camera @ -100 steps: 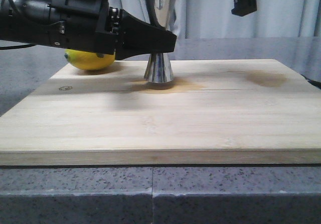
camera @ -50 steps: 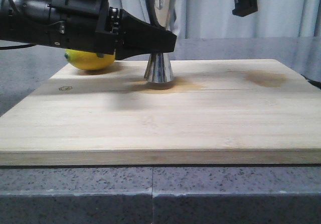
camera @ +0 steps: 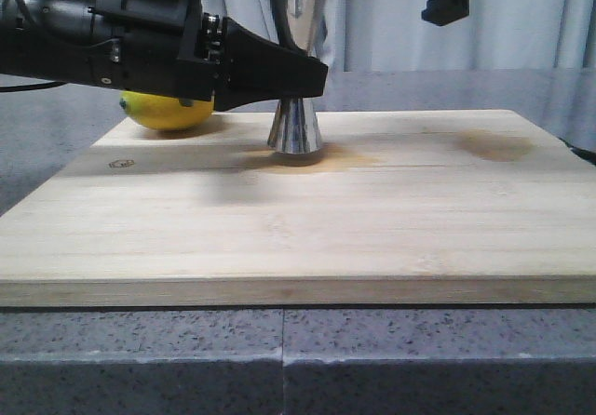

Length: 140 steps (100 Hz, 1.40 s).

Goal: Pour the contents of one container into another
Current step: 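Tilt the beaker with the right gripper, pouring liquid into the jigger, then carry the beaker back and lower it onto the board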

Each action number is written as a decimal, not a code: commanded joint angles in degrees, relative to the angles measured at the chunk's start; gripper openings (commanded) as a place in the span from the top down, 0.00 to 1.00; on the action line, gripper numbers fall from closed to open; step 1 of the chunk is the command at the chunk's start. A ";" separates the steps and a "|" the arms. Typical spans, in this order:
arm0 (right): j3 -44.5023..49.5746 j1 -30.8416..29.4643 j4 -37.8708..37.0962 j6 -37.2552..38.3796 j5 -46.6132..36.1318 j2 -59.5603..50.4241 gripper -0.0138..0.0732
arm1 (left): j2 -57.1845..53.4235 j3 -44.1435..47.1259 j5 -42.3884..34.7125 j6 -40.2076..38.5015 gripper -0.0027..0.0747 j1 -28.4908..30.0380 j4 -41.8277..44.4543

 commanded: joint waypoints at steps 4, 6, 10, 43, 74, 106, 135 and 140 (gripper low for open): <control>-2.27 -0.05 5.75 0.66 0.72 -2.41 0.51 | -2.23 -1.59 6.74 -0.38 0.99 -0.52 -4.81; -2.27 -0.05 6.18 0.66 0.72 -2.41 0.51 | -2.23 -1.59 6.74 -0.38 0.99 -0.52 -4.81; -2.27 -0.05 7.23 0.66 0.72 -2.41 0.51 | -2.23 -1.59 6.74 -0.38 0.99 -0.52 -4.81; -2.27 -0.61 14.87 3.98 1.08 -2.41 0.51 | -2.23 -1.59 6.74 -0.38 0.99 -0.52 -4.81; -2.04 -9.63 19.26 18.23 -7.52 -2.41 0.51 | -2.23 -1.59 6.74 -0.46 0.99 -0.52 -4.81; 5.44 -23.53 23.71 24.65 -26.10 -2.41 0.51 | -2.23 -1.59 6.39 -0.46 0.99 -0.52 -4.81; 11.91 -32.43 23.94 24.65 -38.47 -2.41 0.51 | -2.23 -1.59 6.16 -0.46 0.99 -0.52 -4.81; 12.54 -33.81 23.94 24.65 -40.58 -2.31 0.51 | -2.23 -1.59 6.16 -0.46 0.99 -0.52 -4.81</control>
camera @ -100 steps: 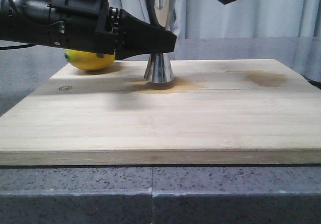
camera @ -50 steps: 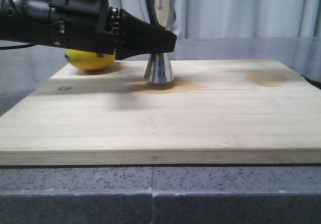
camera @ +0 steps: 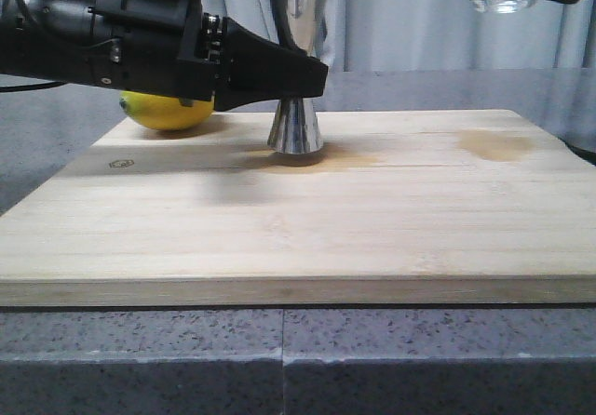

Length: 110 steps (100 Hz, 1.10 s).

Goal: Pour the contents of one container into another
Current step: 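Carry the beaker back and lower it onto the board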

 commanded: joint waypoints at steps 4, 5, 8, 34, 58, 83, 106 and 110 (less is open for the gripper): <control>-0.07 -2.92 3.51 0.01 -7.19 -2.07 0.51 | -2.23 -1.59 6.16 -0.46 0.99 -0.52 -4.81; 0.06 -3.03 3.51 0.01 -7.60 -2.09 0.51 | -2.23 -1.59 6.16 -0.46 0.99 -0.52 -4.81; 0.34 -3.33 3.12 0.01 -8.09 -2.09 0.51 | -2.23 -1.59 6.16 -0.46 0.99 -0.52 -4.81; 1.43 -3.44 2.65 0.01 -10.16 0.84 0.51 | -2.23 -1.59 6.16 -0.46 0.99 -0.52 -4.81; 1.43 -3.44 2.65 0.01 -11.57 5.27 0.51 | -2.23 -1.59 6.16 -0.46 0.99 -0.52 -4.81; 1.43 -3.44 2.65 0.01 -11.01 9.09 0.51 | -2.23 -1.59 6.16 -0.46 0.99 -0.52 -4.81; 1.33 -3.44 2.65 0.01 -8.44 10.51 0.51 | -2.23 -1.59 6.07 -0.46 0.99 -0.52 -4.81; 1.33 -3.44 2.65 0.01 -7.46 10.82 0.51 | -2.23 -1.59 6.07 -0.46 0.99 -0.52 -4.81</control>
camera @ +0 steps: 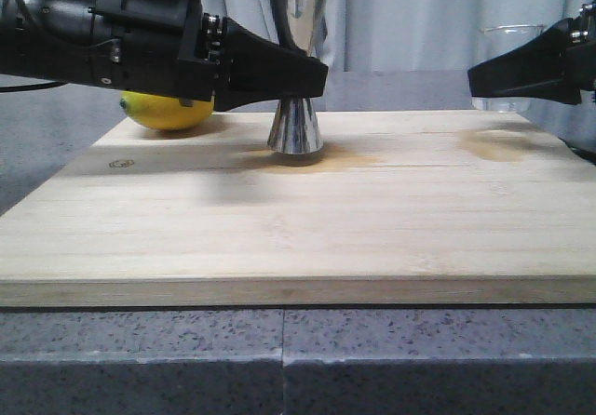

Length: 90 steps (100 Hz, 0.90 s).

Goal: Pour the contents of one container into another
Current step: 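Carry the beaker back and lower it onto the board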

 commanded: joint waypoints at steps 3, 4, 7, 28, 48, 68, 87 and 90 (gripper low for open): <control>-1.26 -0.39 3.02 -0.12 -0.63 -1.28 0.51 | -2.23 -1.59 6.07 -0.46 0.99 -0.52 -4.81; -1.26 -0.39 3.02 -0.12 -0.61 -1.19 0.51 | -2.23 -1.59 6.07 -0.46 0.99 -0.52 -4.81; -1.26 -0.39 3.02 -0.12 -0.52 -1.06 0.51 | -2.23 -1.59 6.07 -0.46 0.99 -0.52 -4.81; -1.26 0.45 2.85 -0.22 0.89 -0.79 0.51 | -2.23 -1.59 6.07 -0.46 0.99 -0.52 -4.81; -1.26 2.00 2.87 -1.24 3.49 -0.79 0.51 | -2.23 -1.59 6.07 -0.46 0.99 -0.52 -4.81; -1.26 2.00 2.87 -1.24 4.61 -0.79 0.51 | -2.23 -1.59 6.07 -0.46 0.99 -0.52 -4.81; -1.26 2.00 2.87 -1.24 4.61 -0.79 0.44 | -2.23 -1.59 6.07 -0.46 0.99 -0.52 -4.81; -1.26 2.00 2.87 -1.24 4.61 -0.79 0.41 | -2.23 -1.59 6.07 -0.46 0.99 -0.52 -4.81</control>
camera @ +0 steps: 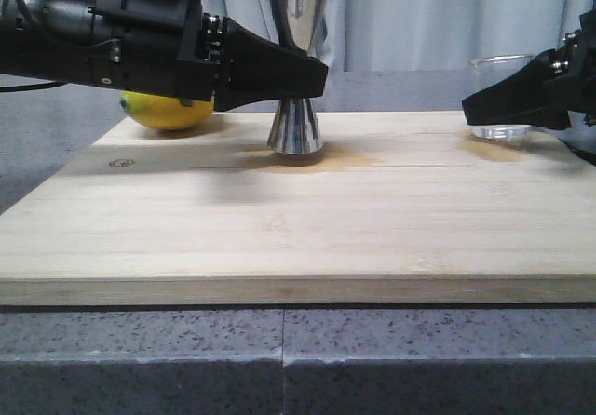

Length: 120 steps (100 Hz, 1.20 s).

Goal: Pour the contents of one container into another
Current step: 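Carry the beaker back and lower it onto the board, then open the right gripper and lift it away from the beaker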

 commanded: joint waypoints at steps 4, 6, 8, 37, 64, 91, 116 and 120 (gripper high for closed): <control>-1.26 -0.08 2.39 -0.77 -1.76 -1.79 0.35 | -2.23 -1.59 6.07 -0.46 0.99 -0.52 -4.81; -1.26 -0.08 2.39 -0.77 -1.76 -1.79 0.32 | -2.23 -1.59 6.07 -0.46 0.99 -0.52 -4.81; -1.26 -0.08 2.39 -0.77 -1.76 -1.79 0.29 | -2.23 -1.59 6.07 -0.46 0.99 -0.52 -4.81; -1.26 -0.08 2.36 -0.67 -2.43 -3.91 0.20 | -2.23 -1.59 6.07 -0.46 0.99 -0.52 -4.81; -1.26 -0.08 2.36 -0.67 -3.45 -10.35 0.20 | -2.23 -1.59 6.07 -0.46 0.99 -0.52 -4.81; -1.26 -0.08 2.36 -0.67 -3.52 -17.97 0.20 | -2.23 -1.59 5.96 -0.46 0.99 -0.52 -4.81; -1.26 -0.08 2.36 -0.67 -2.91 -20.82 0.20 | -2.02 -1.59 5.96 -0.20 0.99 -0.37 -4.81; -1.26 -0.08 2.36 -0.67 -2.91 -20.82 0.20 | -2.02 -1.59 6.09 -0.20 0.99 -0.28 -4.81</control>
